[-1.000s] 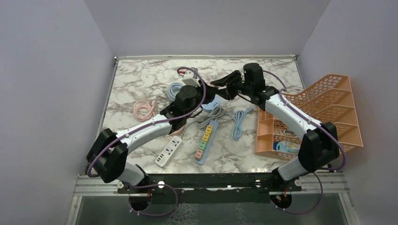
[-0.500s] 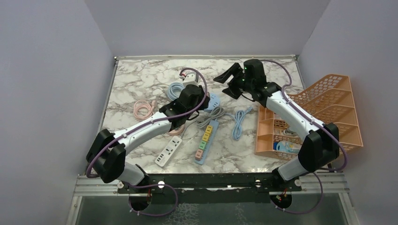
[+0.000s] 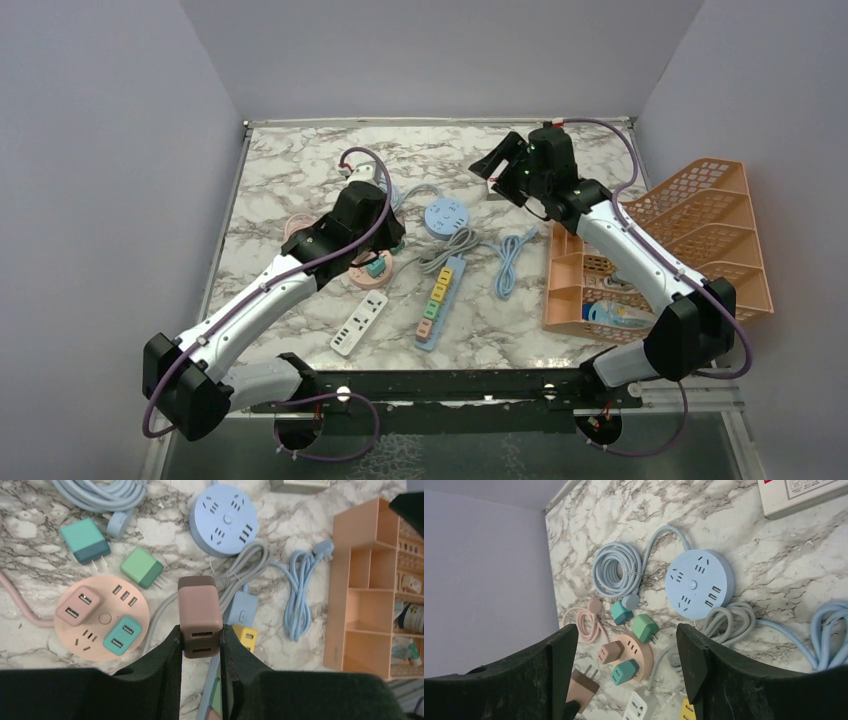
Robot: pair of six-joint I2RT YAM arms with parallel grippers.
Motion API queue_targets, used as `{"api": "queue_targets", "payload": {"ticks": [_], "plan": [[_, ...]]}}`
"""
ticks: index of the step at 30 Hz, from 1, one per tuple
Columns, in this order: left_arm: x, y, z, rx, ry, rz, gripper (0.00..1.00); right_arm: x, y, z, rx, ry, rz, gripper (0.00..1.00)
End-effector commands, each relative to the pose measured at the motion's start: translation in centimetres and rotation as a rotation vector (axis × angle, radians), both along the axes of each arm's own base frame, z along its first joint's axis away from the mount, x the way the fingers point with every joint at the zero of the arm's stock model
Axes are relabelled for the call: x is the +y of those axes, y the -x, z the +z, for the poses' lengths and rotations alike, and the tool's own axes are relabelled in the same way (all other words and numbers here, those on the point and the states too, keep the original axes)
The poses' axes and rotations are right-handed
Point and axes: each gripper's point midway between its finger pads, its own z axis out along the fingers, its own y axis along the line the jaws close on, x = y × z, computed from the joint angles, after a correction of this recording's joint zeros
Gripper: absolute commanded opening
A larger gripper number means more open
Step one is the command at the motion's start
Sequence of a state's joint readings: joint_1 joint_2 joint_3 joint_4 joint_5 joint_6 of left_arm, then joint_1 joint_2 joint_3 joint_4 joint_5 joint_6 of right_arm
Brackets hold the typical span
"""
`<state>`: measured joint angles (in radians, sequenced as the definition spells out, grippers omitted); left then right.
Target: Insert the plug
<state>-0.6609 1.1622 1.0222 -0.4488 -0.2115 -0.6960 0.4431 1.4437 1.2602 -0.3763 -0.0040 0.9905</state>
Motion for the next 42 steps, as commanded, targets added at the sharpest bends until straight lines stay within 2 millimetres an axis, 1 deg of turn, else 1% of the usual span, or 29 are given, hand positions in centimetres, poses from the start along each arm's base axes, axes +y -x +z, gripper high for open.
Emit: {"api": "queue_targets", "payload": {"ticks": [1,5,7,11,16,20,24,29,32,37,42], "plan": [[0.1,3.3,-2.0,0.109,-0.057,-0.167,0.00,-1.4,0.3,-0.5,-0.012,0.069,-0.019,0.72],[-1.6,5.0,-2.1,0.139,-0.076,-0.377,0.00,-1.6,0.5,-1.0,-0.012,0.092,-0.008,0.71],[-1.7,5.7,-2.6,0.201,-0.099,-0.416,0.00,-1.7,0.7,-1.3,-0.005,0.097,-0.005,0.71],[-1.1,7.6,-3.8,0.338,-0.146,-0.457,0.00,-1.7,1.1,-2.1,0.008,0.102,0.005,0.71],[0.0,9.5,-4.6,0.448,-0.199,-0.494,0.00,-1.9,1.3,-2.8,0.019,0.115,0.006,0.70],[1.1,10.4,-5.9,0.510,-0.276,-0.519,0.00,-1.7,1.3,-3.2,0.030,0.117,0.013,0.70],[2.9,10.5,-7.4,0.562,-0.375,-0.463,0.00,-1.5,1.3,-3.7,0.045,0.116,0.023,0.69],[4.5,10.7,-9.2,0.623,-0.456,-0.416,0.00,-1.4,1.3,-4.0,0.053,0.118,0.027,0.69],[5.4,10.5,-9.8,0.634,-0.506,-0.385,0.00,-1.4,1.3,-4.2,0.060,0.119,0.032,0.69],[5.3,10.3,-10.6,0.647,-0.522,-0.395,0.00,-1.2,1.4,-4.7,0.075,0.118,0.040,0.68],[4.5,10.7,-11.5,0.668,-0.493,-0.449,0.00,-1.2,1.4,-4.7,0.077,0.119,0.040,0.68]]}}
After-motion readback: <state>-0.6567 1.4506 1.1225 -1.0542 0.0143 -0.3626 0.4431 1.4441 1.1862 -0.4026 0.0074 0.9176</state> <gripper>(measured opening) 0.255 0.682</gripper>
